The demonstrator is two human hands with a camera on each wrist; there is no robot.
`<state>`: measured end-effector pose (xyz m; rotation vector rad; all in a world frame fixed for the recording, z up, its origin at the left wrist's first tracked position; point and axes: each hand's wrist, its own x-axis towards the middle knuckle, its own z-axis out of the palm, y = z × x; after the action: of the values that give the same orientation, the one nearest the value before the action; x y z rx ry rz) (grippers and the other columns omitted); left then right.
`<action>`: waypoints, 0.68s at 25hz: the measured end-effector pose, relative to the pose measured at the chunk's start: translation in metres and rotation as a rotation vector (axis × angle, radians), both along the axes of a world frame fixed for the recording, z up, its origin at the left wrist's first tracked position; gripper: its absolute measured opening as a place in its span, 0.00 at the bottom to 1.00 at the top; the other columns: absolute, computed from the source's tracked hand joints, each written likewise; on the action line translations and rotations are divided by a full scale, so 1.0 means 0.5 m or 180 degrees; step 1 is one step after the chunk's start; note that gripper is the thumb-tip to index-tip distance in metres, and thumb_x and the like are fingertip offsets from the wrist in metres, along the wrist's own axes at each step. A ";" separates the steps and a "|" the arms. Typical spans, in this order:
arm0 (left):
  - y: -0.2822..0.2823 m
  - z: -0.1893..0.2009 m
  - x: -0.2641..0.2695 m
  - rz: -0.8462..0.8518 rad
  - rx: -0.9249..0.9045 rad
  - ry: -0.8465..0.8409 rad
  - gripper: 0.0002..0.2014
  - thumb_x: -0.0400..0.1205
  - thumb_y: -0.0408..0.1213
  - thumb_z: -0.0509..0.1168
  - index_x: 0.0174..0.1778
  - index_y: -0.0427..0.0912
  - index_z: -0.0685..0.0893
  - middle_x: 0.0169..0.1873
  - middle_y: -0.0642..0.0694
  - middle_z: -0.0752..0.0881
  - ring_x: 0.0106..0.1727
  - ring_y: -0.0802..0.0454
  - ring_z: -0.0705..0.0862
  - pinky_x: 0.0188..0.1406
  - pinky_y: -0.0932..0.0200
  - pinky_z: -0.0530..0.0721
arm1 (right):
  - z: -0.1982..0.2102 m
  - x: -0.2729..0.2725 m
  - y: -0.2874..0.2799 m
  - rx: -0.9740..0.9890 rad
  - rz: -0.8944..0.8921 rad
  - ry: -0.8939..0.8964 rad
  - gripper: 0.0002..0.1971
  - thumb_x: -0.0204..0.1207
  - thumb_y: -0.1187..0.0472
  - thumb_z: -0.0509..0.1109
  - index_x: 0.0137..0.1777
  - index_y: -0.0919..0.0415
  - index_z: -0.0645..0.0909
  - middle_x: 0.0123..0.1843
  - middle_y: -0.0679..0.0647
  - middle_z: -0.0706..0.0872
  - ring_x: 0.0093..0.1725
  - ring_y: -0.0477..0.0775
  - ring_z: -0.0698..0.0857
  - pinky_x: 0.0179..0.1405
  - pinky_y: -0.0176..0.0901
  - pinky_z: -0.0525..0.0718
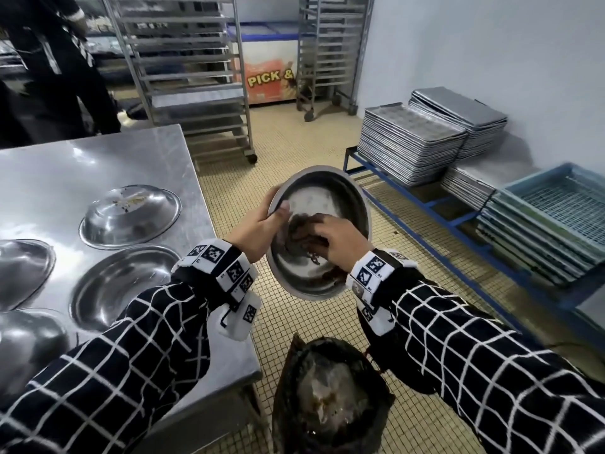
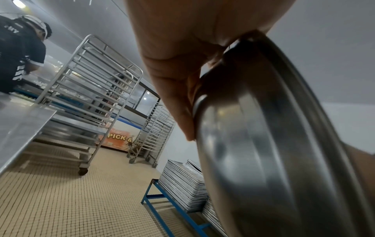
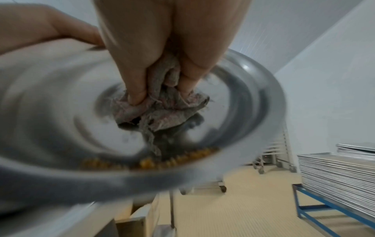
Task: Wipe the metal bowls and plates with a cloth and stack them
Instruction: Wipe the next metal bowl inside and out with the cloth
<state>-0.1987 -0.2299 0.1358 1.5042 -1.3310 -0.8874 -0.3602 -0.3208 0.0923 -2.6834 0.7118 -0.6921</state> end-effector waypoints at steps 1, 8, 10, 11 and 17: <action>0.001 -0.003 0.006 0.0061 0.0000 -0.0039 0.23 0.88 0.47 0.50 0.80 0.55 0.57 0.54 0.52 0.82 0.55 0.50 0.83 0.57 0.57 0.81 | -0.015 -0.012 -0.004 0.0105 -0.0085 0.0248 0.14 0.74 0.67 0.72 0.60 0.61 0.86 0.63 0.59 0.85 0.63 0.58 0.81 0.65 0.34 0.69; -0.014 -0.050 -0.001 0.0038 -0.0651 -0.1103 0.20 0.86 0.50 0.52 0.75 0.66 0.60 0.66 0.48 0.80 0.62 0.51 0.81 0.60 0.44 0.83 | -0.086 -0.002 -0.009 0.3495 -0.0600 -0.1497 0.13 0.75 0.72 0.69 0.58 0.74 0.82 0.55 0.65 0.87 0.54 0.58 0.86 0.50 0.33 0.83; -0.020 -0.063 -0.012 0.0099 -0.0830 -0.1121 0.22 0.86 0.48 0.52 0.76 0.67 0.59 0.71 0.51 0.75 0.66 0.55 0.77 0.62 0.47 0.80 | -0.087 -0.003 -0.017 0.3658 -0.0588 -0.1542 0.10 0.74 0.69 0.71 0.55 0.70 0.86 0.53 0.62 0.90 0.54 0.54 0.88 0.56 0.36 0.83; -0.022 -0.068 -0.014 0.0151 -0.0835 -0.1169 0.22 0.87 0.46 0.52 0.77 0.67 0.59 0.72 0.51 0.74 0.64 0.57 0.76 0.60 0.51 0.80 | -0.086 -0.012 -0.018 0.3318 -0.0556 -0.1254 0.09 0.75 0.67 0.71 0.53 0.66 0.87 0.49 0.56 0.91 0.52 0.49 0.88 0.56 0.32 0.81; -0.050 -0.065 -0.021 0.0211 -0.0684 -0.0962 0.23 0.88 0.45 0.51 0.78 0.66 0.57 0.72 0.47 0.71 0.62 0.52 0.77 0.52 0.54 0.84 | -0.083 -0.063 -0.033 0.0731 -0.0764 0.0255 0.15 0.78 0.70 0.65 0.62 0.59 0.84 0.54 0.53 0.87 0.53 0.50 0.86 0.56 0.26 0.78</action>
<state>-0.2094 -0.2551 0.1031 1.5431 -1.5297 -0.4691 -0.3919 -0.3374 0.0508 -2.4509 1.0777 -0.5228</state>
